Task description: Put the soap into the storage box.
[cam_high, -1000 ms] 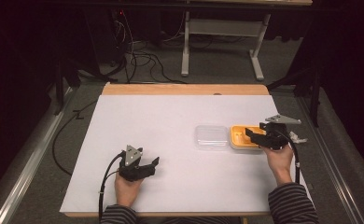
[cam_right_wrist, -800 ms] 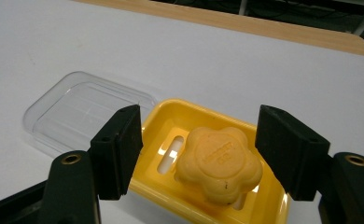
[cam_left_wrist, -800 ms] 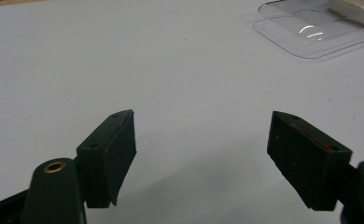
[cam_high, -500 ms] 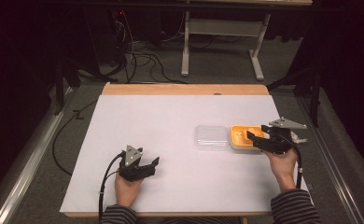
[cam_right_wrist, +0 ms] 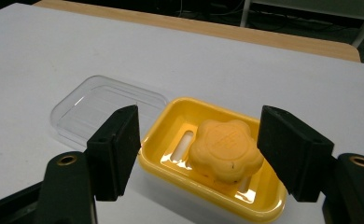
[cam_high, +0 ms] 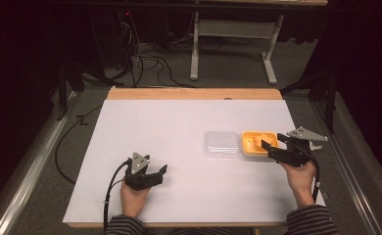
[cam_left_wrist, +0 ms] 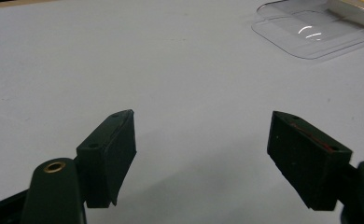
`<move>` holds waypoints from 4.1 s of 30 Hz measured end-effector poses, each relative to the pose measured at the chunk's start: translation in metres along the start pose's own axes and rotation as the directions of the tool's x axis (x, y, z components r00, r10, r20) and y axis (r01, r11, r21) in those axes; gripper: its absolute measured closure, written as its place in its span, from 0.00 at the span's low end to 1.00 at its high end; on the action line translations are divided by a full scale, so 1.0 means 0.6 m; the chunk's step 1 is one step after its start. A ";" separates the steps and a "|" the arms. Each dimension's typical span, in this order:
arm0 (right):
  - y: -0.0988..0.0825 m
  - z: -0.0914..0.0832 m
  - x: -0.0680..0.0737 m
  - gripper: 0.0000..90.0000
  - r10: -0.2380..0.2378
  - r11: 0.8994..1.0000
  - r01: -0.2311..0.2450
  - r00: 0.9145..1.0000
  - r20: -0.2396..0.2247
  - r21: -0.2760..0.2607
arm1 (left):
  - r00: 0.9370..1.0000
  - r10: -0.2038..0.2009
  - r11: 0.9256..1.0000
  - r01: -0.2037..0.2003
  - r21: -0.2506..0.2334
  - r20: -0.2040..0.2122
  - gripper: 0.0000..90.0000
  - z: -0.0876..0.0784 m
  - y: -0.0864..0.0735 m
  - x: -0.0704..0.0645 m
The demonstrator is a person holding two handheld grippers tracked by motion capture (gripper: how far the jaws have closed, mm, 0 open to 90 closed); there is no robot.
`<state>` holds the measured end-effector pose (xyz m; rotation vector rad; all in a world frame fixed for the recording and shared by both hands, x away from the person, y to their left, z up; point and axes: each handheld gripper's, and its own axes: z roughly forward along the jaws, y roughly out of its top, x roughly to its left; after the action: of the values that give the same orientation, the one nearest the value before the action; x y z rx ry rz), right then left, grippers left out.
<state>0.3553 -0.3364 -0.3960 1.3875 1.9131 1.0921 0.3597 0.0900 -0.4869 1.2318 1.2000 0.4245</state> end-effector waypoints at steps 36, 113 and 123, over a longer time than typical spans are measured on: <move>-0.037 -0.068 0.036 0.32 -0.003 0.991 -0.002 0.999 -0.042 -0.131 | 1.000 0.003 1.000 -0.003 0.000 -0.001 0.27 0.000 0.000 0.000; -0.095 0.054 0.125 0.35 -0.089 0.991 0.098 0.992 -0.093 0.093 | 1.000 0.002 1.000 -0.002 0.000 0.001 0.27 0.000 0.000 0.000; -0.098 0.073 0.125 0.35 -0.086 0.989 0.095 0.993 -0.077 0.117 | 1.000 0.002 1.000 -0.002 -0.002 0.003 0.27 0.000 0.000 0.000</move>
<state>0.3351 -0.2610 -0.4659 1.3269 2.1032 1.0101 0.3593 0.0899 -0.4869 1.2318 1.1957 0.4251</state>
